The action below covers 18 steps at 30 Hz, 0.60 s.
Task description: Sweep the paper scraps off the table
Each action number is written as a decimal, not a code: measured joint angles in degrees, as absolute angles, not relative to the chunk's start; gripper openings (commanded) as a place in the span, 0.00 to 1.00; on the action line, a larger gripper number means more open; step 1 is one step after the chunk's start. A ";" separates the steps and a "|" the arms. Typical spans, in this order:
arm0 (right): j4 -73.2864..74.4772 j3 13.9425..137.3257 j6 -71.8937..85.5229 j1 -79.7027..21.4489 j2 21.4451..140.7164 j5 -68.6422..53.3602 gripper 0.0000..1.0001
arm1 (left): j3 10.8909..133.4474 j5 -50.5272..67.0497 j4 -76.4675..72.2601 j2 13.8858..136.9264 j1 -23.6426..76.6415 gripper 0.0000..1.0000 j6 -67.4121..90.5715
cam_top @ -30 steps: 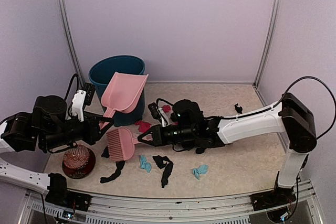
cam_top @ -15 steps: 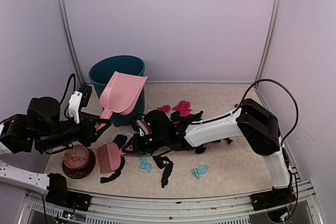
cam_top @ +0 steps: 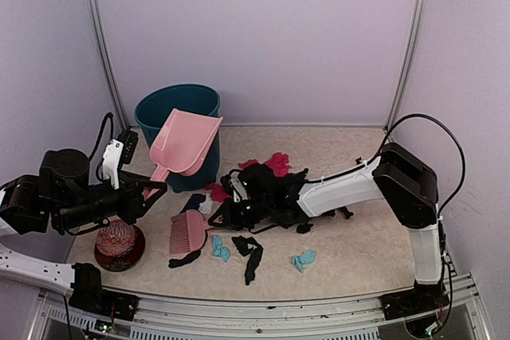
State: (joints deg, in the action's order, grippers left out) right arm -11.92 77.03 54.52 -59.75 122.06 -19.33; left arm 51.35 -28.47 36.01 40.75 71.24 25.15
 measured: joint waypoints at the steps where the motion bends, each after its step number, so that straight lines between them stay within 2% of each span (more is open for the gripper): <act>1: -11.90 75.37 54.24 -58.74 120.75 -18.70 0.00 | 51.35 -28.47 35.99 40.77 71.24 0.00 25.10; 9: -10.92 63.59 51.55 -49.58 110.08 -13.21 0.00 | 51.33 -28.45 34.52 42.06 71.24 0.00 24.12; 18: -6.15 55.68 47.35 -41.60 99.20 -5.87 0.00 | 51.24 -28.16 32.45 43.92 70.94 0.00 22.61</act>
